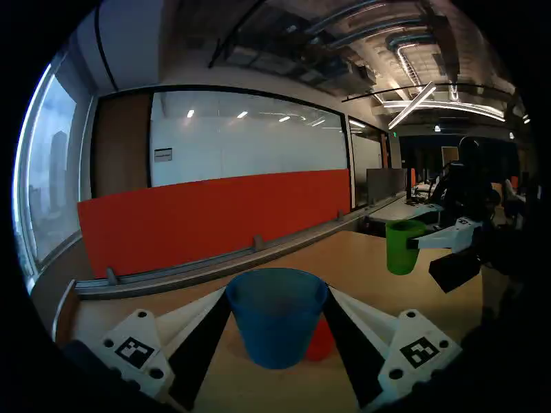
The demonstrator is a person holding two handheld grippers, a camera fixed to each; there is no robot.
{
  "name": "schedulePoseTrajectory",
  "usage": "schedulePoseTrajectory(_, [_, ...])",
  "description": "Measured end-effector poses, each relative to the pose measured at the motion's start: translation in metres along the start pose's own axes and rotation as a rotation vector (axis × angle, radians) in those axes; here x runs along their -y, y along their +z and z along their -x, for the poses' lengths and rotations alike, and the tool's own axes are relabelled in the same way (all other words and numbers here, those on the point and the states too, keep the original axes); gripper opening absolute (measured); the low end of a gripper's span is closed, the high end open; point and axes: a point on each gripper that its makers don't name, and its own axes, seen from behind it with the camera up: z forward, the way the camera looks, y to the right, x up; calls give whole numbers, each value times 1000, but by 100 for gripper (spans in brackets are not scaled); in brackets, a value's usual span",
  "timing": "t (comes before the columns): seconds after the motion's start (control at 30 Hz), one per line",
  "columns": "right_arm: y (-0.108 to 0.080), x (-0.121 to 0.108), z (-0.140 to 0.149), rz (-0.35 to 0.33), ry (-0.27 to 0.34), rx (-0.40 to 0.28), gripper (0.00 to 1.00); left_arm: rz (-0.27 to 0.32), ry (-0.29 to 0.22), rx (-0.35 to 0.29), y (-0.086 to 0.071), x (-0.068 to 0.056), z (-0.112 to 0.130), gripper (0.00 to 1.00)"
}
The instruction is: Pour water
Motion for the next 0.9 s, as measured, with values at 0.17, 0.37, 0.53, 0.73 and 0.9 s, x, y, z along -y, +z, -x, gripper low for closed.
schedulePoseTrajectory(0.17, [-1,-3,13,2,1,34,92,4,8,38,-3,1,14,88])
schedulePoseTrajectory(0.37, [-4,-8,29,4,21,74,92,15,15,86,-6,-1,33,89])
schedulePoseTrajectory(0.53, [-6,-10,45,1,23,120,92,24,21,137,-6,-6,54,89])
schedulePoseTrajectory(0.73, [-9,-10,65,-8,24,182,92,37,34,194,-7,-10,75,89])
schedulePoseTrajectory(0.9, [-11,-11,78,-14,24,227,92,49,40,240,-9,-15,89,89])
